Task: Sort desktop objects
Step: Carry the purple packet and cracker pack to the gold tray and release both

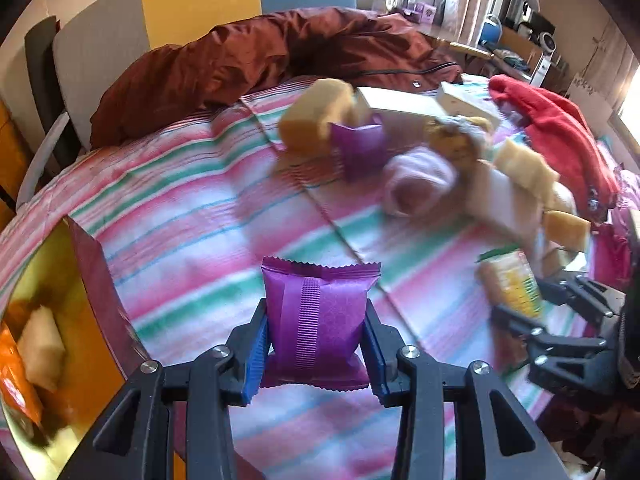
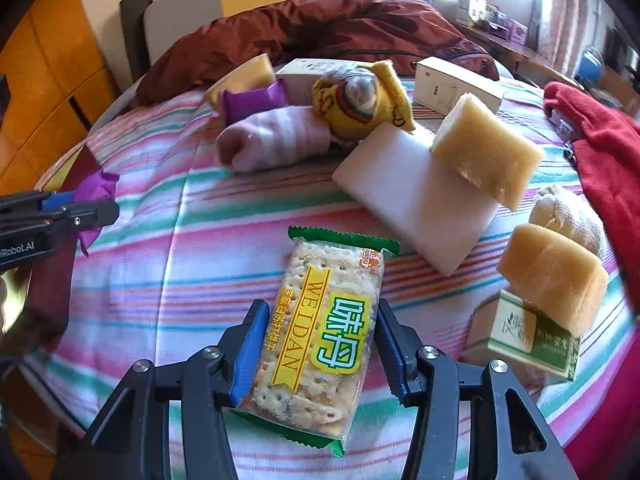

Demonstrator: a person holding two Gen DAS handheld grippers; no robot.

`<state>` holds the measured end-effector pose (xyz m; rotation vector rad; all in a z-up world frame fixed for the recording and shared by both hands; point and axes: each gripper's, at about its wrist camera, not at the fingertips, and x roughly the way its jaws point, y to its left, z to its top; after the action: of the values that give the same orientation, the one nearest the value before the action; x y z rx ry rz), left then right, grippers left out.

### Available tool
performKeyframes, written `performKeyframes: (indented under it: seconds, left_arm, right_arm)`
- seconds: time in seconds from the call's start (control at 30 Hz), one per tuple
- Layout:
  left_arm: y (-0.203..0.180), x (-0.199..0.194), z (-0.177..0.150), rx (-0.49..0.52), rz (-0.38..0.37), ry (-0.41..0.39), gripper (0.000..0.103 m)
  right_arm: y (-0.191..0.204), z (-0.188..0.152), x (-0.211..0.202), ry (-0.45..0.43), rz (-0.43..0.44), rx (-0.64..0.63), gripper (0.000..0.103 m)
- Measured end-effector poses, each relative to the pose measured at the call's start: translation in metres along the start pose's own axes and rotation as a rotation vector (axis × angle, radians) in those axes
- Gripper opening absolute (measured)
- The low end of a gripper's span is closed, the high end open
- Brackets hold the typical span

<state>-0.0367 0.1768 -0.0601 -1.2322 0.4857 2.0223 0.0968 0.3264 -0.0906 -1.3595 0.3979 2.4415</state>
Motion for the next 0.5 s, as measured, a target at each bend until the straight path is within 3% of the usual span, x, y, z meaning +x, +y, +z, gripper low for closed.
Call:
performKeyframes:
  seconds: [0.2,0.5]
  left_arm:
    - [-0.024,0.008,-0.021,-0.018,0.006,-0.001,0.042]
    - [-0.033,0.027,-0.027,-0.02,0.029,-0.011,0.047]
  right_arm:
    - [0.01,-0.022,-0.014,0.028,0.018,-0.088,0.053]
    - [0.011,-0.031,-0.017,0.024,0.009,-0.101,0.054]
